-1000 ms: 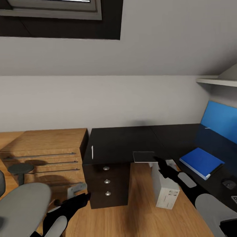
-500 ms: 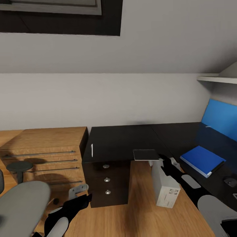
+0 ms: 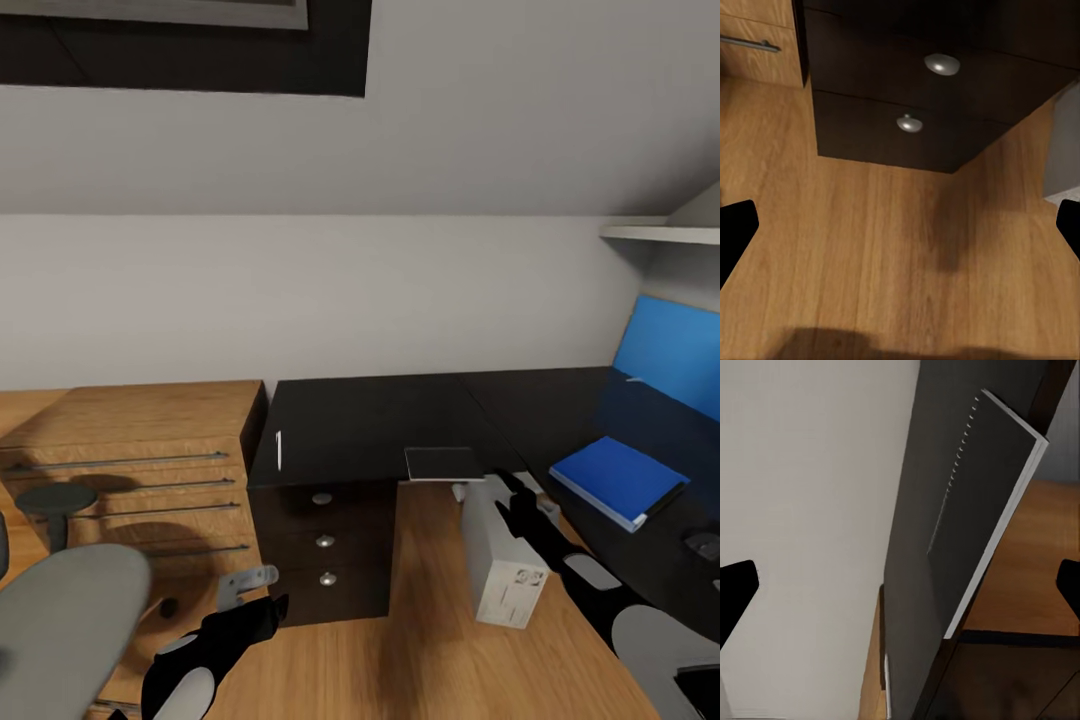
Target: In the bedroom, organize the workspace by keeping the computer under the desk, ensuring the monitor is on the desk, placing the keyboard on the desk next to the monitor, placing the mouse on the desk next to the keyboard, moving the folder from the swivel chair onto the desk next to the mouse, stacking the notebook on top of the folder with the pen on top of the notebook, and positioning the swivel chair next to the desk.
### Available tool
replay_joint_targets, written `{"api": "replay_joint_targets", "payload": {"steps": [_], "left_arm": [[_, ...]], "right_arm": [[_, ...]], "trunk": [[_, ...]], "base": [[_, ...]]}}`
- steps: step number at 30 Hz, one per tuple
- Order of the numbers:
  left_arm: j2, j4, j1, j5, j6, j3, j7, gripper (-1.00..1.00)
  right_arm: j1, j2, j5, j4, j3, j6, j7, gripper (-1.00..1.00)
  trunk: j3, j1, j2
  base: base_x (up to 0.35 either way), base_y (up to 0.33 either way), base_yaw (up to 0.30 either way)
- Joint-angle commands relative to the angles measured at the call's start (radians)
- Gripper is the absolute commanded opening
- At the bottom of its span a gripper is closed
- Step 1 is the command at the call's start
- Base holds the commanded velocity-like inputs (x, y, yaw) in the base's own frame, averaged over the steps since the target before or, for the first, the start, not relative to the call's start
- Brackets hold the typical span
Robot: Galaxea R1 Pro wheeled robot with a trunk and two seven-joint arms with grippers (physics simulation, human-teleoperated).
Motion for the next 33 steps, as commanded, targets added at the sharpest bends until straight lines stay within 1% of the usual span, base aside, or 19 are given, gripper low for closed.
{"api": "replay_joint_targets", "payload": {"steps": [1,6,33], "left_arm": [[0.001,-0.001,-0.001,0.008,0.001,-0.003,0.009,1.00],[0.001,-0.001,-0.001,0.008,0.001,-0.003,0.009,1.00],[0.001,-0.001,-0.001,0.008,0.001,-0.003,0.009,1.00]], "right_arm": [[-0.001,-0.002,-0.011,0.003,0.007,0.005,0.014,1.00],[-0.001,-0.003,-0.012,0.007,0.007,0.005,0.039,1.00],[-0.001,0.003,-0.008,0.004,0.011,0.004,0.042,1.00]], "trunk": [[-0.004,0.004,-0.008],[-0.020,0.023,-0.043],[-0.105,0.127,-0.232]], "base": [[0.000,0.000,0.000],[0.000,0.000,0.000],[0.000,0.000,0.000]]}}
